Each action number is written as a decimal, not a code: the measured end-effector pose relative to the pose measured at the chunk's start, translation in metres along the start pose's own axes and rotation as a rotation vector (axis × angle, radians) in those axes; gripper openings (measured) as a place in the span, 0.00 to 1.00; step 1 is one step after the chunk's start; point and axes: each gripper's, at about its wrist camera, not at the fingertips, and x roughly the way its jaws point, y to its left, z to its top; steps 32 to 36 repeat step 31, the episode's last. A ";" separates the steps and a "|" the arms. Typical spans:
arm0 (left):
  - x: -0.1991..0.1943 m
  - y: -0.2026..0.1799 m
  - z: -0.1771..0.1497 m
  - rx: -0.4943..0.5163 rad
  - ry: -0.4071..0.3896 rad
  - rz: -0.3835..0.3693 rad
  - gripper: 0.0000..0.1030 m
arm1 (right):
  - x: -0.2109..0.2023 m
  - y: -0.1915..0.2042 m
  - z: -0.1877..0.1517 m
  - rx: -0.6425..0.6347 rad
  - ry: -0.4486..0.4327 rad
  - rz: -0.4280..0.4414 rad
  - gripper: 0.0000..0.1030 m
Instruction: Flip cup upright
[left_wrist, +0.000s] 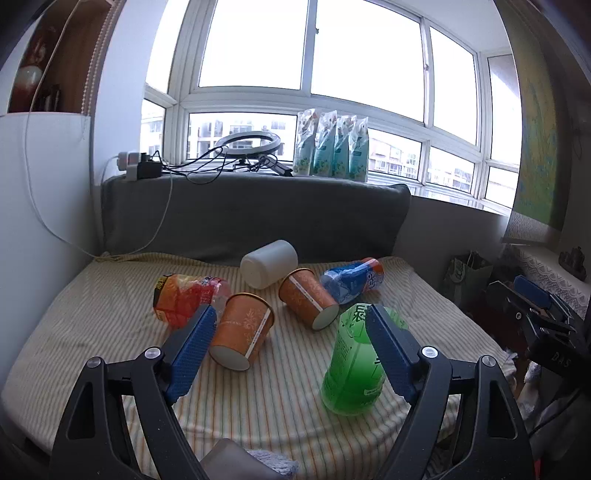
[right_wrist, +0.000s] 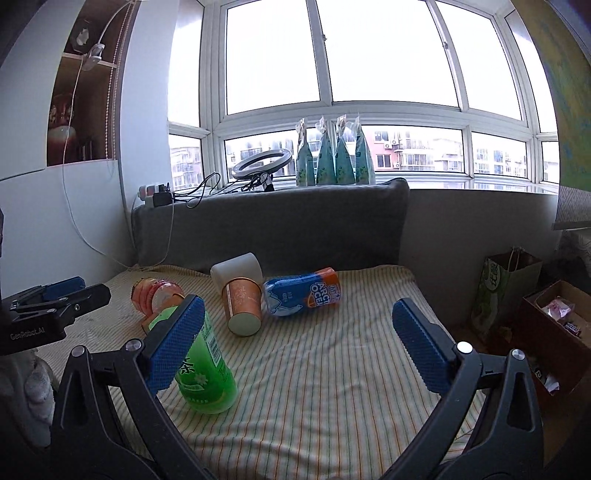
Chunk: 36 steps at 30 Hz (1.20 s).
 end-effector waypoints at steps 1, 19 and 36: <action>0.000 -0.001 0.000 0.002 -0.002 0.001 0.81 | 0.000 0.000 0.000 0.002 -0.001 0.000 1.00; -0.003 -0.002 0.004 0.017 -0.029 0.025 0.81 | 0.000 0.001 -0.004 -0.005 0.008 0.006 1.00; 0.000 0.004 0.003 0.012 -0.027 0.041 0.81 | 0.012 0.008 -0.012 -0.040 0.062 0.046 1.00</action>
